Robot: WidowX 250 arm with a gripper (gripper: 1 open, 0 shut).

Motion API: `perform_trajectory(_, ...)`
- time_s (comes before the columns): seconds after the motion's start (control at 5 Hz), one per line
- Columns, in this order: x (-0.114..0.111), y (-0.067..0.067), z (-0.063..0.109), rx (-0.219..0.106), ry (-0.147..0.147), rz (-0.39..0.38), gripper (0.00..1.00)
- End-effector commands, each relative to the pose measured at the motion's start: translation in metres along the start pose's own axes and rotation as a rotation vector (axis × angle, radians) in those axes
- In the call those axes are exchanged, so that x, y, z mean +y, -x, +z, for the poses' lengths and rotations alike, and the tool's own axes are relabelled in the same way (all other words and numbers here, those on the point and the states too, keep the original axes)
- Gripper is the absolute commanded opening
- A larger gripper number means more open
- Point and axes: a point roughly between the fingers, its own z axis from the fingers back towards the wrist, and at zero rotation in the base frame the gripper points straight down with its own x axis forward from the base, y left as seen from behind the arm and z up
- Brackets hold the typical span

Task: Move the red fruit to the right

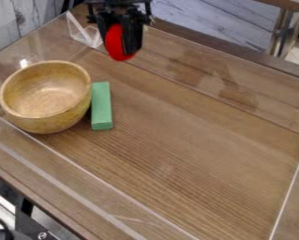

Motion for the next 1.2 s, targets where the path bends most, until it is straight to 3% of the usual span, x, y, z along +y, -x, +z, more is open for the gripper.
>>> perform_trajectory(0.0,-0.039,0.014,0.004,-0.042,-0.019,-0.083,0.0)
perform_trajectory(0.4,-0.065,0.03,-0.01,-0.028,-0.001,-0.1,0.0)
perform_trajectory(0.8,-0.047,0.024,-0.068,-0.024,-0.013,-0.108,0.0)
perform_trajectory(1.0,-0.052,0.02,-0.081,-0.028,-0.022,-0.122,0.0)
